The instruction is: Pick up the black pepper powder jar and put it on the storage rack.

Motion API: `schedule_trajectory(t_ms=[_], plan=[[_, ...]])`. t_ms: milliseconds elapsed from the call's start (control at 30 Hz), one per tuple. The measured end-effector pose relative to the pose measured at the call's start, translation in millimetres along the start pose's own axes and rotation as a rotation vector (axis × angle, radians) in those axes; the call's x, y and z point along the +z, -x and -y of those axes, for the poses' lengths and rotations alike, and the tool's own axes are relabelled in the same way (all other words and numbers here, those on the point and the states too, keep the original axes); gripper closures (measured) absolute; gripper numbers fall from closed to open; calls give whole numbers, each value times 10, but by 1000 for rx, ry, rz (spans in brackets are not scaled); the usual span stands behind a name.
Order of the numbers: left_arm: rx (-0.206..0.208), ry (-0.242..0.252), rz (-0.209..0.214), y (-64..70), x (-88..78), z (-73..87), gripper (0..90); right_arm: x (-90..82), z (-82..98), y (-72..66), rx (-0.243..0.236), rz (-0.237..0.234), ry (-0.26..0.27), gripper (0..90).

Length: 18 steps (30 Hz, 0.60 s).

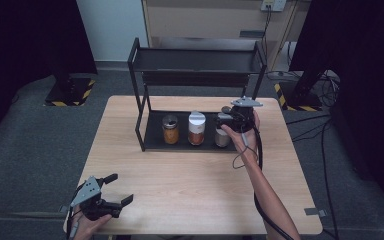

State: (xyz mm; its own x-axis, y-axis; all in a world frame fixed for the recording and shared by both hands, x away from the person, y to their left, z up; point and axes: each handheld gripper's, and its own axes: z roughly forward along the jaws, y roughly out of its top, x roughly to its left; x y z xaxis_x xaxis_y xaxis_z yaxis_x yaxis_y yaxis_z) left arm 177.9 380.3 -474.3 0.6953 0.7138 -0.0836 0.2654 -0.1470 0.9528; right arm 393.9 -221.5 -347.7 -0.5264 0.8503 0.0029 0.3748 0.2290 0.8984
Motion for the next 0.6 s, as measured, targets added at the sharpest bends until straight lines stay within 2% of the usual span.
schedule_trajectory(t_ms=[400, 600], plan=[[2, -2, 0, 3, 2, -3, 15, -379, -232, 22, -35, -93, 54, 67], [2, -1, -1, 5, 1, -3, 15, -582, -279, 1, -76, -135, 72, 68]])
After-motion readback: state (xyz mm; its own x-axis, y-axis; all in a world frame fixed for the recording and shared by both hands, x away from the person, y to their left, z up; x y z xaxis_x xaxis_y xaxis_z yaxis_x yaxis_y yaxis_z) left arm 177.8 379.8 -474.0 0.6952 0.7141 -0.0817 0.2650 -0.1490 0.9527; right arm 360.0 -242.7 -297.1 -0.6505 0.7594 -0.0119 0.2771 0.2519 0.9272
